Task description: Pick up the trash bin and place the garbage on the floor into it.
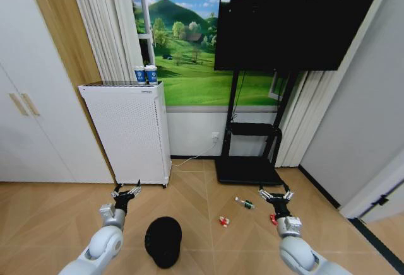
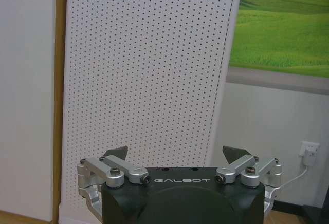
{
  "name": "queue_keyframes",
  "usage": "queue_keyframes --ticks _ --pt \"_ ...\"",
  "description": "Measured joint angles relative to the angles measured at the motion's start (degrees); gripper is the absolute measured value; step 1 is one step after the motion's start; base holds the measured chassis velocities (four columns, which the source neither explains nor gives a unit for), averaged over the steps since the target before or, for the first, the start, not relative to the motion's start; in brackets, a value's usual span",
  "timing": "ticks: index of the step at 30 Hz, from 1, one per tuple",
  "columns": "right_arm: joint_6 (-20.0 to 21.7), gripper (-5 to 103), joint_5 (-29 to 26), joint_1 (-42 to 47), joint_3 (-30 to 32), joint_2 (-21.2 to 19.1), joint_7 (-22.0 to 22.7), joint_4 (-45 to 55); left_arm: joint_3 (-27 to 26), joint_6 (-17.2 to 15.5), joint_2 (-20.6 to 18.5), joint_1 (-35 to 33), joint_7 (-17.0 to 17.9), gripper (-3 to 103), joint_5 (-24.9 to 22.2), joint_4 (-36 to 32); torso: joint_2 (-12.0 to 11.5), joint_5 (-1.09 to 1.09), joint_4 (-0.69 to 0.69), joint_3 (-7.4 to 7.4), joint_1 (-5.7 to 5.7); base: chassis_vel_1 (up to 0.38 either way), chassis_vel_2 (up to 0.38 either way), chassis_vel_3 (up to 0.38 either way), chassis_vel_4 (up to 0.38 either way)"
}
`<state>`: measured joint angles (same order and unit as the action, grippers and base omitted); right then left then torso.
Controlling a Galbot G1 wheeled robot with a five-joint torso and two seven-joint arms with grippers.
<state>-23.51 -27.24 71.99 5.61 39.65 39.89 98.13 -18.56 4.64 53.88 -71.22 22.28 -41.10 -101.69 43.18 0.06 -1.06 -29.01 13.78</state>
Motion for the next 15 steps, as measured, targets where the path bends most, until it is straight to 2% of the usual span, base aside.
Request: queue_keyframes --ticks 2,3,7,9,12,15 --pt "-0.1 100 0.0 0.2 0.0 0.1 0.0 -0.2 -0.1 0.0 0.1 -0.2 0.0 100 0.1 0.0 0.0 -0.08 0.0 -0.02 0.03 -0.11 0.129 0.073 -0.069" --pt "-0.1 100 0.0 0.3 0.1 0.1 0.0 -0.3 -0.1 0.0 0.1 -0.4 0.0 100 0.2 0.0 0.0 -0.11 -0.05 -0.02 0.03 -0.099 0.118 -0.034 0.016" --pt "-0.5 100 0.1 0.6 0.2 0.4 -0.1 -0.7 -0.7 0.0 0.2 -0.8 -0.1 100 0.4 -0.1 0.0 -0.04 -0.14 0.01 -0.01 -0.048 0.032 -0.053 -0.029" --pt "-0.8 100 0.2 0.9 0.2 0.4 -0.2 -0.8 -1.3 0.2 0.2 -1.4 -0.5 100 0.5 -0.1 0.0 -0.07 -0.02 0.02 -0.04 0.013 -0.041 -0.046 0.009" --pt "-0.8 100 0.4 1.0 0.2 0.6 -0.2 -0.5 -1.8 1.0 0.3 -1.7 -0.7 100 1.1 0.0 0.0 -0.04 0.02 0.02 -0.07 0.055 -0.071 -0.01 0.086" --pt "-0.8 100 0.5 1.2 0.2 0.8 -0.2 -0.3 -2.2 1.8 0.4 -2.0 -1.1 100 1.8 0.1 0.0 -0.07 0.01 0.02 -0.07 0.037 -0.043 -0.009 0.023"
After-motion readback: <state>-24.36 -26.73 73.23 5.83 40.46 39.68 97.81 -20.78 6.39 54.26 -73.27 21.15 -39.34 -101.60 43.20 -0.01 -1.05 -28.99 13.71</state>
